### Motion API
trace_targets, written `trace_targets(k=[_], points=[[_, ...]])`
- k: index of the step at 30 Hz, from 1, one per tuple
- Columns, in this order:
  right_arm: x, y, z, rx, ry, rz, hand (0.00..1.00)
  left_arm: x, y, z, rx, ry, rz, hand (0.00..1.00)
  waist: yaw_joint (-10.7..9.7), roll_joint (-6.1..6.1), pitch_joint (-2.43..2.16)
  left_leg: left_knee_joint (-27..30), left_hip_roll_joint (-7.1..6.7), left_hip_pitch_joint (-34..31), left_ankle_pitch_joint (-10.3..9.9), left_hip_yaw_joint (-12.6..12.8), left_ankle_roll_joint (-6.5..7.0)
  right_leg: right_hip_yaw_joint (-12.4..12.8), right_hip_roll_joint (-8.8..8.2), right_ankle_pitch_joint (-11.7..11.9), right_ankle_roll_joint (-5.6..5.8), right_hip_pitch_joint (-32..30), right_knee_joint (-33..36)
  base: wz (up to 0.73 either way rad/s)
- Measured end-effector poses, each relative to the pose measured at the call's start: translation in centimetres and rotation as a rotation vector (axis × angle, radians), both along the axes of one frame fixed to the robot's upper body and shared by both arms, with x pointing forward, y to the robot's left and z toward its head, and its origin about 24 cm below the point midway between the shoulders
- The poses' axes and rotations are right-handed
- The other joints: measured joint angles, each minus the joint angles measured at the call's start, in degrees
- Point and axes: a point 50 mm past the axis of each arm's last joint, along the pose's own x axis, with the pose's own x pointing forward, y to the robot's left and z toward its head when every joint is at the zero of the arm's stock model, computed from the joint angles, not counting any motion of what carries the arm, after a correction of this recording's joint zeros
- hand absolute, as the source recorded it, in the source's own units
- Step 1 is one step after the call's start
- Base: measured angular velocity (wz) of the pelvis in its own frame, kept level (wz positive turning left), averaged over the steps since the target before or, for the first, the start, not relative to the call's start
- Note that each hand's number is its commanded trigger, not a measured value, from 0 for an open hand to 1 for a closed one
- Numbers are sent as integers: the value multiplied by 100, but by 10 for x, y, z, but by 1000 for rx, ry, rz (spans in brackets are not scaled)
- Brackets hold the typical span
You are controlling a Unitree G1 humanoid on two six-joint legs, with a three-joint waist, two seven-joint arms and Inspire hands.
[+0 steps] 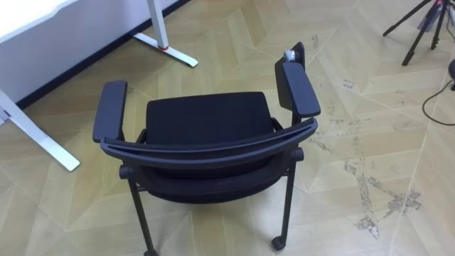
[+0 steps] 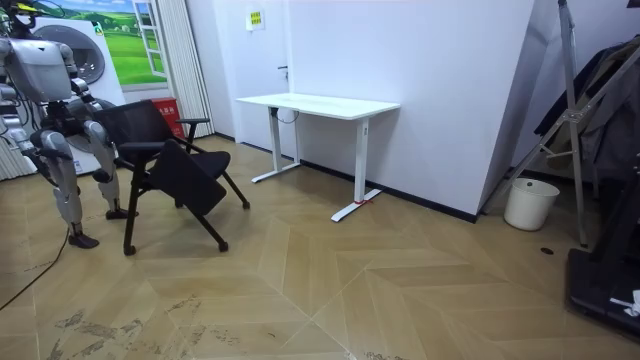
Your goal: Push chair
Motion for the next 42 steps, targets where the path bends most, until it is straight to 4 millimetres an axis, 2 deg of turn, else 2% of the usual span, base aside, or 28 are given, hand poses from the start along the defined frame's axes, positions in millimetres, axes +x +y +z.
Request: trace_targets(k=[13,23,31,35,38,42], points=[[-4,-1,-1,0,39,-37,0,-1,1,0,18,16,-25,0,-15,-13,-8,0,0,-4,0,-7,0,3,0,-7,-2,11,1,0],[-11,-4,-1,-27,70,-96,0,-5,3,-1,43,30,40,0,2,-23,-6,0,0,4,0,24,0,15,1,-6,-3,12,2,0],[-15,-5,-1,-46,89,-123,0,-13,8,-1,72,43,125,0,5,-27,-35,0,0,3,0,28,0,10,1,-6,-3,20,-3,0],[-18,-5,-1,-55,100,-131,0,-17,11,-1,104,54,166,0,10,-22,-23,0,-1,78,-1,25,-1,9,2,-8,-3,109,-11,0],[-20,-6,-1,-64,109,-132,0,-22,15,0,146,67,207,0,22,-11,-40,1,0,105,-10,24,-12,22,4,-27,-7,123,-5,0],[-19,-8,-1,-78,113,-130,0,-25,23,2,217,90,222,0,1,19,-35,2,-1,100,-10,-24,-12,9,3,-27,-6,124,0,3]])
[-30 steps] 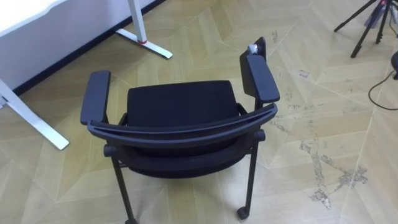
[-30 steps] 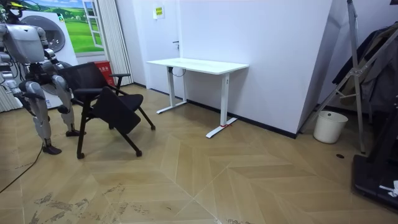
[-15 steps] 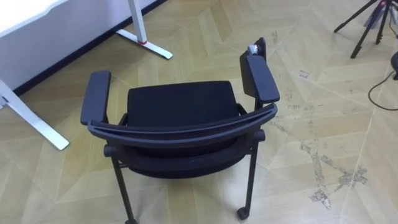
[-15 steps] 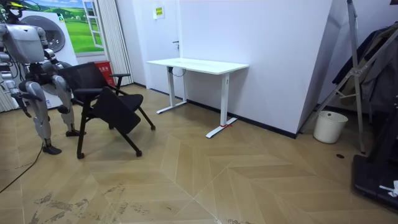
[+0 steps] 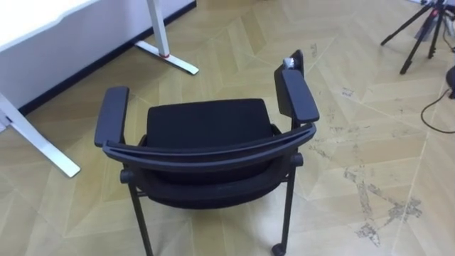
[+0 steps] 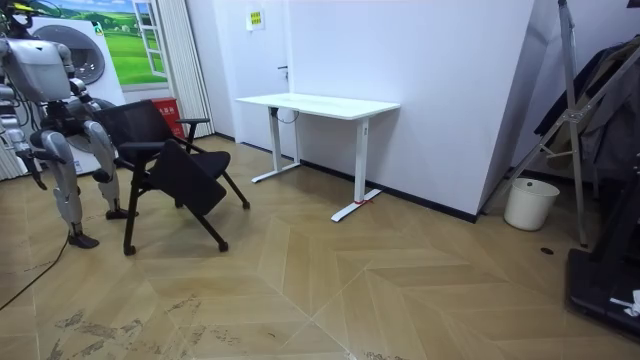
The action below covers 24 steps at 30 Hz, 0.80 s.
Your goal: Push chair
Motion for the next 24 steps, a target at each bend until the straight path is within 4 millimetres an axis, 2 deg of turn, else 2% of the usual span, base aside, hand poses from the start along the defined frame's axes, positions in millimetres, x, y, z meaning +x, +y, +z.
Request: trace_targets(k=[2,6,10,14,18,21,24], points=[[1,-1,0,-3,-5,-3,0,3,4,2,41,-7,2,0,-1,11,-4,1,0,-1,0,-38,0,-23,0,-9,1,4,0,8],[3,-5,1,-15,-15,-23,0,27,17,13,156,-97,17,0,-4,20,0,40,-1,6,0,-107,0,-63,0,-26,-5,58,17,8],[5,-9,2,-23,-27,-57,0,39,24,19,245,-131,-16,0,-31,48,10,36,-2,65,0,-102,1,-60,2,-26,-6,123,10,0],[9,-14,3,-37,-43,-91,0,45,28,23,316,-145,-21,0,-121,148,11,35,-1,75,-7,-101,2,-54,1,-28,-8,123,15,0],[10,-20,5,-62,-31,-28,0,63,40,36,441,-205,-62,0,-152,267,18,25,-5,60,-22,-116,5,-50,3,-33,-5,114,53,0],[9,-23,6,-75,-22,14,0,77,48,46,530,-256,-93,0,-160,316,1,19,-16,63,-22,-112,5,-4,-4,-53,-8,90,106,0],[9,-23,6,-74,-21,17,0,90,49,54,598,-301,-162,0,-135,326,10,19,-16,68,-21,-108,6,11,-3,-54,-9,88,107,0]])
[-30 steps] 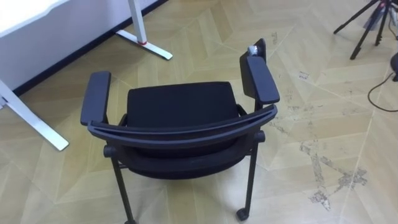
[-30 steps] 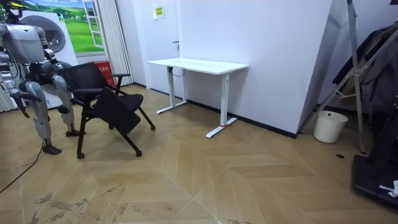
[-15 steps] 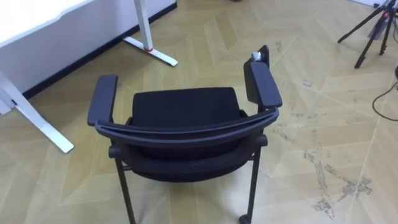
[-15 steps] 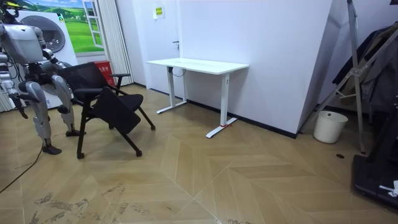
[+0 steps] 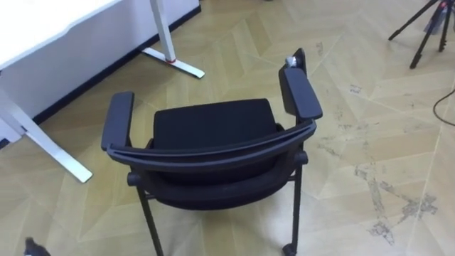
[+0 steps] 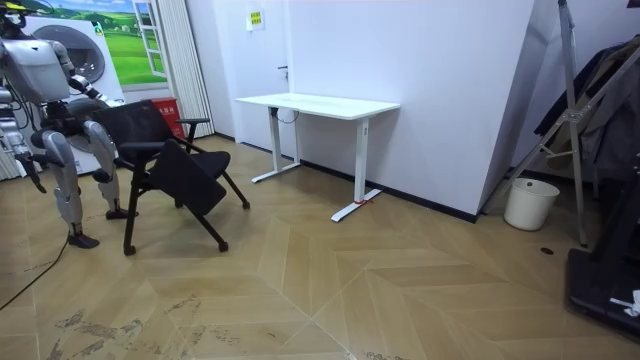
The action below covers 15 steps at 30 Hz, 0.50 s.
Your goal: Push chair
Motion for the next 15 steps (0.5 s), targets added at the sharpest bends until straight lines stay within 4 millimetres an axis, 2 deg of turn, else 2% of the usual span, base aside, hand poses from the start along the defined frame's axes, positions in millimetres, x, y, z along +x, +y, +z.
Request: trace_targets(k=[2,9,15], points=[[2,0,0,1,-5,3,0,11,0,9,44,-41,-48,0,-5,22,-3,0,0,-14,0,1,0,-10,0,-11,-2,-5,-11,0],[7,0,0,8,-19,1,0,51,-3,43,227,-180,-195,0,-44,-12,-25,14,-9,-88,0,-58,1,5,2,-16,-3,-50,0,1],[10,-2,1,17,-19,-14,0,70,-8,58,310,-197,-279,0,-158,24,-37,13,-28,-124,0,-156,1,-13,0,-16,-2,-45,-31,4]])
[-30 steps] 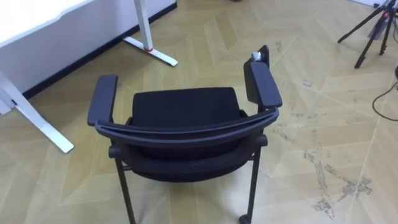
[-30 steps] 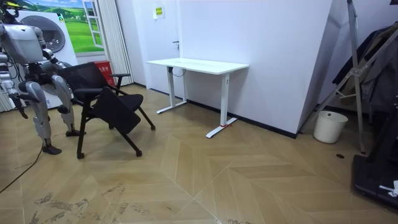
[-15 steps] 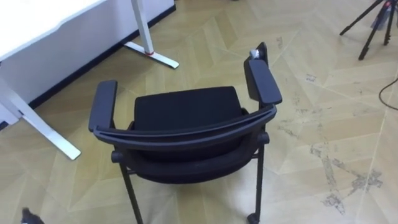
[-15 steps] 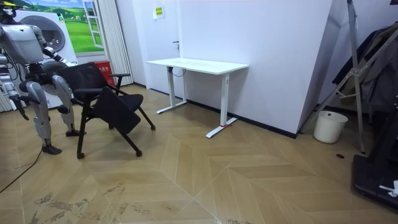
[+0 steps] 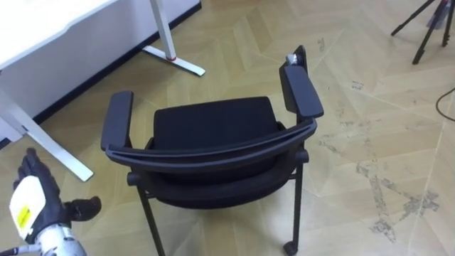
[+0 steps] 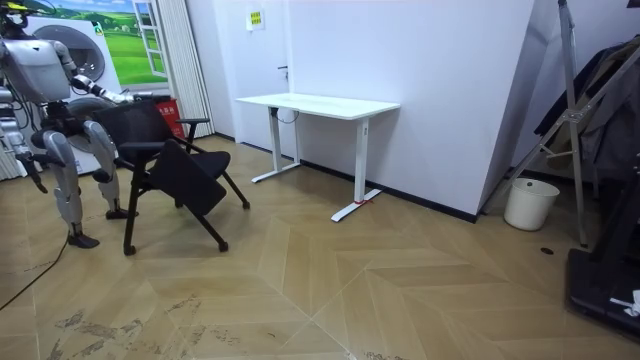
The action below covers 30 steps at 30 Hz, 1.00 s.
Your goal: Push chair
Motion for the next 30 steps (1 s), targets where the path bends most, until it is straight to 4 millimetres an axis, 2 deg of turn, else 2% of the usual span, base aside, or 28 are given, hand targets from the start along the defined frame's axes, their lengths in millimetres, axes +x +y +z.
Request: trace_targets(k=[2,9,14,19,25,30], points=[[1,-1,0,5,-10,-14,0,5,0,7,34,3,-37,0,-5,17,-11,-1,-1,4,0,-1,0,2,0,0,0,10,-5,0],[2,0,0,40,-4,-20,0,29,-3,47,147,-40,-169,0,-38,22,-9,-3,-24,51,0,-10,1,-10,-13,-4,7,131,-82,4],[1,1,-1,52,11,-25,0,36,-19,47,153,50,-270,0,-43,49,5,-6,-27,39,0,-16,0,-7,-12,-5,8,136,-88,1],[-1,1,-1,41,26,-32,0,37,-20,48,190,100,-302,0,-100,39,17,-3,-31,6,0,-30,1,12,-12,-5,8,99,-86,0],[-1,2,-1,45,29,-64,0,45,-25,67,223,40,-324,0,-56,81,1,19,-31,-102,1,-46,1,22,-11,-4,6,-10,-78,0],[-3,3,-2,52,32,-83,0,48,-27,79,244,38,-335,0,8,118,17,56,-30,-162,1,-48,1,34,-11,-2,4,-53,-79,0]])
